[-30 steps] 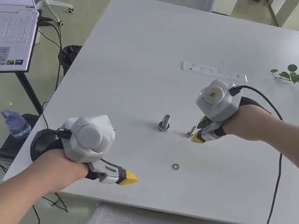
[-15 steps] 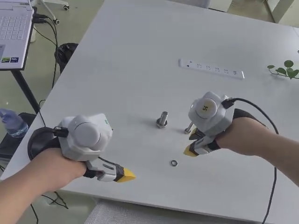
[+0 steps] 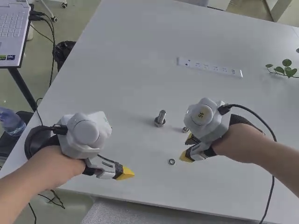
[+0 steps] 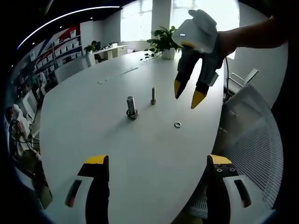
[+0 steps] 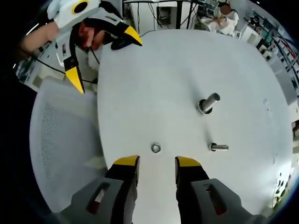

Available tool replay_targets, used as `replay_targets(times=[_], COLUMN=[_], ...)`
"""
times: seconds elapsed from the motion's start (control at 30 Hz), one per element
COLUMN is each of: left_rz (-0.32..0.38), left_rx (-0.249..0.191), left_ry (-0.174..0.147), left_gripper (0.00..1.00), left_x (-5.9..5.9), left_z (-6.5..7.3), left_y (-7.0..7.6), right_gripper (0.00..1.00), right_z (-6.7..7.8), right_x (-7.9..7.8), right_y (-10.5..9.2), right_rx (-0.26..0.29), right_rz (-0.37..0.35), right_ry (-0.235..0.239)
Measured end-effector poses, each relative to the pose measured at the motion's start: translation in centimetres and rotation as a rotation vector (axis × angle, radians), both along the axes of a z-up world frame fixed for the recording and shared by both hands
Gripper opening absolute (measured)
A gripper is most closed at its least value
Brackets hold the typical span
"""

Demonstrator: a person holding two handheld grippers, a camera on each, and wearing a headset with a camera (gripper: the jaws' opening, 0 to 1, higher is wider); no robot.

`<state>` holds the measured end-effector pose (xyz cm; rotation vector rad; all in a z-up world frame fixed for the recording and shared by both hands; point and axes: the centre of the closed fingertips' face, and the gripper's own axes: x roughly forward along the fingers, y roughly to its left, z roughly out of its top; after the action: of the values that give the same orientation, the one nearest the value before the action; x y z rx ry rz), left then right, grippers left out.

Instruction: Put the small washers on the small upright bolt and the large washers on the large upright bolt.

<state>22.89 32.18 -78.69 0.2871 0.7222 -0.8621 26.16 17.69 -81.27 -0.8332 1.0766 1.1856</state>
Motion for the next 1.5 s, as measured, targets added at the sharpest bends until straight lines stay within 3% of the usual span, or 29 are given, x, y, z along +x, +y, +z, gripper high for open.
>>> replay_targets(times=[0.13, 0.8, 1.07, 1.5], left_rz=[0.004, 0.003, 0.006, 0.002], left_rx=[-0.001, 0.003, 0.002, 0.002], left_ry=[-0.005, -0.001, 0.012, 0.019], left_gripper=[0.85, 0.82, 0.8, 0.78], left_x=[-0.1, -0.5, -1.0, -1.4], left_z=[0.1, 0.1, -0.1, -0.1], left_y=[-0.1, -0.6, -0.7, -0.8], right_gripper=[0.32, 0.29, 0.28, 0.27], right_z=[-0.8, -4.4, -5.3, -6.3], right_x=[-0.1, -0.1, -0.4, -0.4], right_y=[0.1, 0.4, 0.4, 0.5], right_rx=[0.013, 0.007, 0.004, -0.014], right_rz=[-0.013, -0.003, -0.015, -0.015], right_ry=[0.016, -0.014, -0.002, -0.025])
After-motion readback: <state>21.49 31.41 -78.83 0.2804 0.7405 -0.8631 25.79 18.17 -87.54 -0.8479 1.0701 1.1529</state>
